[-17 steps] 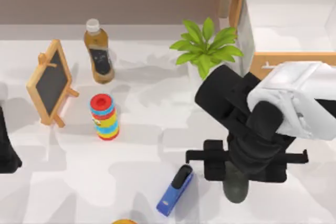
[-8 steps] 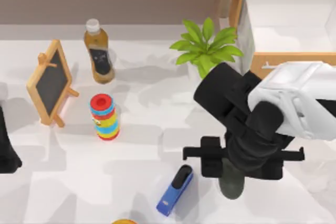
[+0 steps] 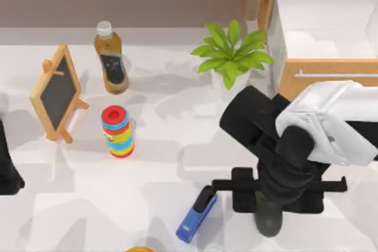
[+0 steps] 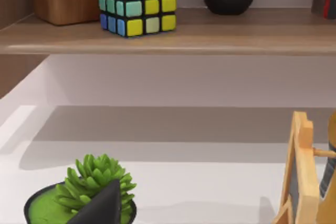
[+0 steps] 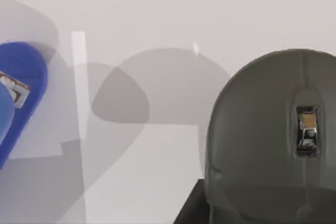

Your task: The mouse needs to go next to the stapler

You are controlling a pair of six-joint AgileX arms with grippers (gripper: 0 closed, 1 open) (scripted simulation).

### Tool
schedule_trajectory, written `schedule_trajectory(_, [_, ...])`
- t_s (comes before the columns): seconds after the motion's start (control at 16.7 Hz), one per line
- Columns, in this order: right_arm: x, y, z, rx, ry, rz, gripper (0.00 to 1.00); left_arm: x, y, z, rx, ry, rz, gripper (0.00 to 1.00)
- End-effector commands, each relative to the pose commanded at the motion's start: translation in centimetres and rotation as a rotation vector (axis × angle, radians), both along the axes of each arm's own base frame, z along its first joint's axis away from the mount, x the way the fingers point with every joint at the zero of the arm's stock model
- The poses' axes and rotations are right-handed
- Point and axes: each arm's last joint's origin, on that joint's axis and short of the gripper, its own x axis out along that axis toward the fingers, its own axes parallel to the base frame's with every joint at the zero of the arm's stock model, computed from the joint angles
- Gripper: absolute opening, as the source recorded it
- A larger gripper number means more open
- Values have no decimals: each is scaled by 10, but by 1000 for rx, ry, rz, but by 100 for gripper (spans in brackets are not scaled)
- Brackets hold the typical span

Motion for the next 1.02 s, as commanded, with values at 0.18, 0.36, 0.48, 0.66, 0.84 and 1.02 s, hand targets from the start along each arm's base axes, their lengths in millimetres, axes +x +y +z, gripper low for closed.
schedule_trajectory(0.18, [0, 0, 0, 0, 0, 0, 8, 0, 0, 0, 0, 0, 0, 100])
schedule_trajectory(0.36, [0, 0, 0, 0, 0, 0, 30, 0, 0, 0, 0, 0, 0, 100])
schedule_trajectory(0.48, [0, 0, 0, 0, 0, 0, 45, 0, 0, 0, 0, 0, 0, 100])
schedule_trajectory(0.66, [0, 0, 0, 0, 0, 0, 68, 0, 0, 0, 0, 0, 0, 100])
schedule_trajectory(0.84, [0, 0, 0, 0, 0, 0, 90, 0, 0, 0, 0, 0, 0, 100])
schedule_trajectory(1.02, [0, 0, 0, 0, 0, 0, 100, 0, 0, 0, 0, 0, 0, 100])
